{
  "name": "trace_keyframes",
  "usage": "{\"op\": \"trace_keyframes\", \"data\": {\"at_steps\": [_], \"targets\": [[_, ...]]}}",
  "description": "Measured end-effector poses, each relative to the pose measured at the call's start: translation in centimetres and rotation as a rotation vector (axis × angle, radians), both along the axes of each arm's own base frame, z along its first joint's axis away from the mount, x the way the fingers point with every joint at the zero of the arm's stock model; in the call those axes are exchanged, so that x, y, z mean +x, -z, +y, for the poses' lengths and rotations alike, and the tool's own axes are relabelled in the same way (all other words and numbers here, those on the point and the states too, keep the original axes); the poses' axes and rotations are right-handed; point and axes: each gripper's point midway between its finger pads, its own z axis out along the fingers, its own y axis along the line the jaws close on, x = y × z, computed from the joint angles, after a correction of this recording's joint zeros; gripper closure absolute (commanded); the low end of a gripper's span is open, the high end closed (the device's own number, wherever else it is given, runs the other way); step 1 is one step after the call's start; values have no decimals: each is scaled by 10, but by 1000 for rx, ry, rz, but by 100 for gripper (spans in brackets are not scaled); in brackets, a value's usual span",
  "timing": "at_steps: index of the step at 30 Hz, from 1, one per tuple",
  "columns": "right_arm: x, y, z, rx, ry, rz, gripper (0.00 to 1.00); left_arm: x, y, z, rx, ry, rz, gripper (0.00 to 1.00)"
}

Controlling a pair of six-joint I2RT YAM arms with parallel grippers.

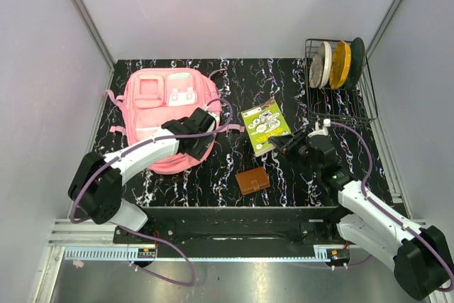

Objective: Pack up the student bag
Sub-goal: Place the book in the student bag.

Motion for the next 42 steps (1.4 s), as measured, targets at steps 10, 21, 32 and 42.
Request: {"op": "trace_keyframes", "data": {"at_steps": [10, 21, 32, 42], "targets": [[0, 4, 1, -1, -8, 16, 100, 5, -15, -21, -35, 44, -108, 60], [2, 4, -2, 6, 0, 21, 100, 1, 1, -17, 14, 44, -77, 45], [3, 5, -3, 10, 7, 25, 100, 2, 14, -13, 52, 19, -65, 81], [3, 5, -4, 17, 10, 28, 100, 7, 14, -9, 70, -21, -98, 100]]}}
